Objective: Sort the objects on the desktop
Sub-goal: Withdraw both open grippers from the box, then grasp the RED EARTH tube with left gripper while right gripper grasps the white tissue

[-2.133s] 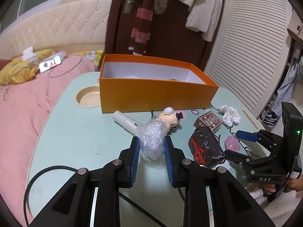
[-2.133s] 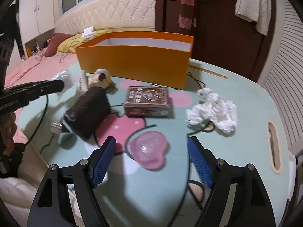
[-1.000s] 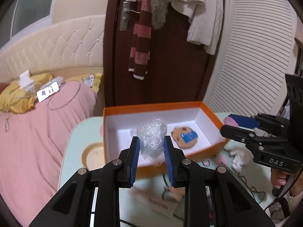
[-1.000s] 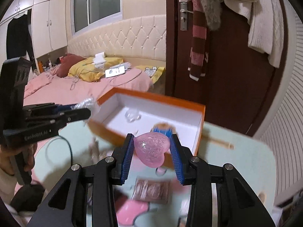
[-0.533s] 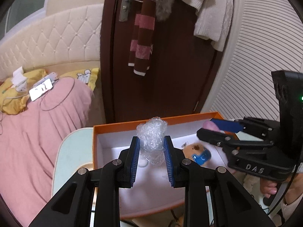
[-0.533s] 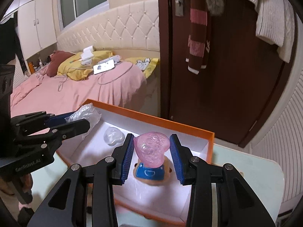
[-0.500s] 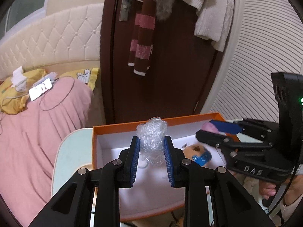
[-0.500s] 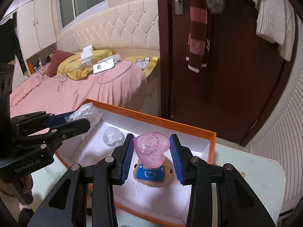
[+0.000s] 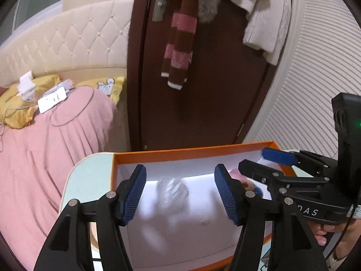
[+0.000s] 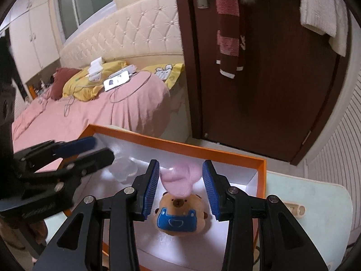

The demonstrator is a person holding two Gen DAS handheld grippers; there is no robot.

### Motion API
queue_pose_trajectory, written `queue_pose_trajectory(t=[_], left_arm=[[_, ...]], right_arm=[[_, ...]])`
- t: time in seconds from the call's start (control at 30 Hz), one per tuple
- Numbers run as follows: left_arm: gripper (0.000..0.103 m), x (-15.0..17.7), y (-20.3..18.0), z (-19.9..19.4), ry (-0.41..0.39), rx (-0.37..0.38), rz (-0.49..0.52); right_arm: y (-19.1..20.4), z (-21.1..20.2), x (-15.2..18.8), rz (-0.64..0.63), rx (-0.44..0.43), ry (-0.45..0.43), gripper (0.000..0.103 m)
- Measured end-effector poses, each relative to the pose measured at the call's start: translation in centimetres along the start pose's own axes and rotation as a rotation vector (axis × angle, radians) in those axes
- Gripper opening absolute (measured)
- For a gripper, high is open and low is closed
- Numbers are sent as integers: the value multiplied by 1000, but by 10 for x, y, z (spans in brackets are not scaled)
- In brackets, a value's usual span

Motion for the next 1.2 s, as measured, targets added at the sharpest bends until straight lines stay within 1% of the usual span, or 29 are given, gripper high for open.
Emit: queue_pose_trajectory(t=[0.03,0.07,0.3,0.37,0.47,0.63,0.7,0.83,1.0,1.1,1.2], left_arm=[[62,0,1,-2,-3,0,1],[62,1,2,-4,-5,0,1],[62,15,14,-23,-6,-4,-26],[62,25,19,-33,-11,-34,-24],[62,41,30,-49,-11,-67,-34],[62,70,39,-71,2,-80,-54],[62,81,39,-73,9,-70,-65],[62,102,33,-60,51,-59,-90],[62,112,22,-30,125,-42,-115],[62,113,9,-21,127,-65,-79],[61,114,0,-13,136,-91,-41]], right_arm=[[-1,-3,1,7,-1,-7,69],[-1,-7,2,10,-5,-17,70],[-4,-36,9,30,-39,-88,70],[-5,-46,11,35,-50,-106,70],[-6,-63,22,35,-69,-129,70],[-12,-88,50,39,-62,-166,70],[-15,-96,64,45,-57,-174,70],[-27,-104,94,76,-16,-183,70],[-50,-101,140,185,56,-153,70],[-60,-96,161,235,101,-131,70],[-67,-92,169,269,116,-120,70]])
Point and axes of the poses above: each gripper's, at about its wrist camera, not at the fingertips, and z roughly the way its jaws point, y to its left, x to its underside, the point moved 2 cm from there along z, roughly the way its jaws point, and after that the axes turned 11 degrees about y, right-handed, at the moved point
